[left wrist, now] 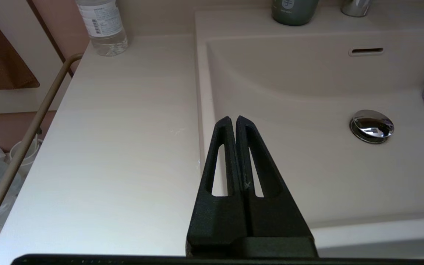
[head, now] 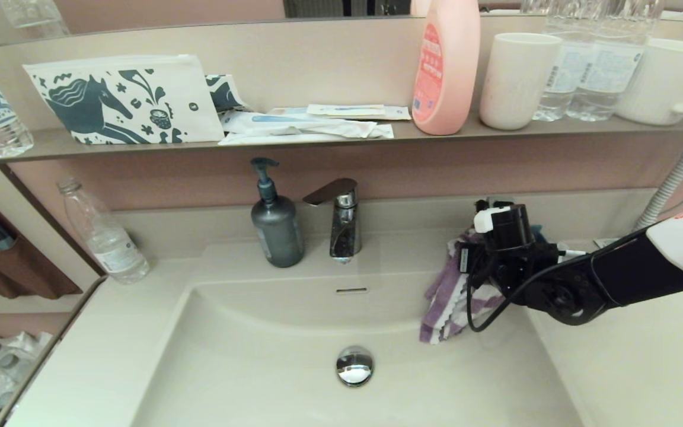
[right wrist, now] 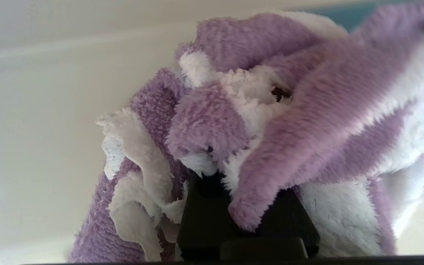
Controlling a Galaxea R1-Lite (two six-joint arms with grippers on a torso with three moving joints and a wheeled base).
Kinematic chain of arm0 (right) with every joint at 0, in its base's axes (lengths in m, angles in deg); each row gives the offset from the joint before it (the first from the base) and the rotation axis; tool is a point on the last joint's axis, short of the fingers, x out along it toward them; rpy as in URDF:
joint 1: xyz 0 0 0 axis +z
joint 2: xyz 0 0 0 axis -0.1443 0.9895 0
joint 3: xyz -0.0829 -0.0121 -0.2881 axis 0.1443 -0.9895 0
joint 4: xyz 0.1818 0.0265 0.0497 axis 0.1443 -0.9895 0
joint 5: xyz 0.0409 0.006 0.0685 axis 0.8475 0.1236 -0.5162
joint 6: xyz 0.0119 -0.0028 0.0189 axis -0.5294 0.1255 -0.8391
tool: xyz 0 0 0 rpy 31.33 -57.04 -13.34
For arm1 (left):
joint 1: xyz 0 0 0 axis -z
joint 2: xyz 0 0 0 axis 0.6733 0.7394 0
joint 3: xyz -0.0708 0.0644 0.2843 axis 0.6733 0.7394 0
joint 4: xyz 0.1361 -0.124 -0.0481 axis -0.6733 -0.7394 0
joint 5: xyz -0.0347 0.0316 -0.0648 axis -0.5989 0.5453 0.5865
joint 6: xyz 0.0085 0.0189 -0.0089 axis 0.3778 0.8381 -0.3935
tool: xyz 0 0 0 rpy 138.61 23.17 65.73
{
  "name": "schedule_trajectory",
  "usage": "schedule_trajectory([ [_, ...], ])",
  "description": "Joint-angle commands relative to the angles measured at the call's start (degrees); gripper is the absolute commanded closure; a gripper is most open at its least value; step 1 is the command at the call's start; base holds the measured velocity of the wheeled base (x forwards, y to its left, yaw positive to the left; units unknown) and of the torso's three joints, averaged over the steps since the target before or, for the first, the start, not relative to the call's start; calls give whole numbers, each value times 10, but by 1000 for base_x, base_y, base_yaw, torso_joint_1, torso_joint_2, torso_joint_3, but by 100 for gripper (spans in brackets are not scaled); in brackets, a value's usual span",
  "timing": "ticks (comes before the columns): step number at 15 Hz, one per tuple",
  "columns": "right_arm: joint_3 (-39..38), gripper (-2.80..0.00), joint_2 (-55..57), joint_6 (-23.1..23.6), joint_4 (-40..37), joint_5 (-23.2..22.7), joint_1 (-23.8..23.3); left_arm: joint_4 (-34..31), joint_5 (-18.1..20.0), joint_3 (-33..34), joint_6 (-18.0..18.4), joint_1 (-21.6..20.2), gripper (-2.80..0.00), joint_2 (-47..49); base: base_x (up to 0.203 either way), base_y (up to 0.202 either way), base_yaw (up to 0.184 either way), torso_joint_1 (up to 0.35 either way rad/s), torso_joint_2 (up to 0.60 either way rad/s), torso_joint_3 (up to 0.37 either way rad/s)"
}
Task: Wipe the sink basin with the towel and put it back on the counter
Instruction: Wipe the sink
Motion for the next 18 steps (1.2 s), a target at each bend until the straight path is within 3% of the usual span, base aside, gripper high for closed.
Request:
schedule_trajectory([
  [1, -31, 0, -40, -2, 6, 0, 0, 1, 0, 0, 0, 0, 0, 1, 0, 0, 0, 0, 0, 0],
  [9, -182, 0, -269, -17, -4, 0, 37, 0, 0, 0, 0, 0, 0, 1, 0, 0, 0, 0, 0, 0],
  [13, -192, 0, -388, -19, -95, -12, 30, 0, 0, 0, 1, 0, 0, 1, 0, 0, 0, 0, 0, 0],
  [18, -176, 0, -481, -18, -183, -28, -18, 0, 0, 0, 0, 0, 0, 1, 0, 0, 0, 0, 0, 0],
])
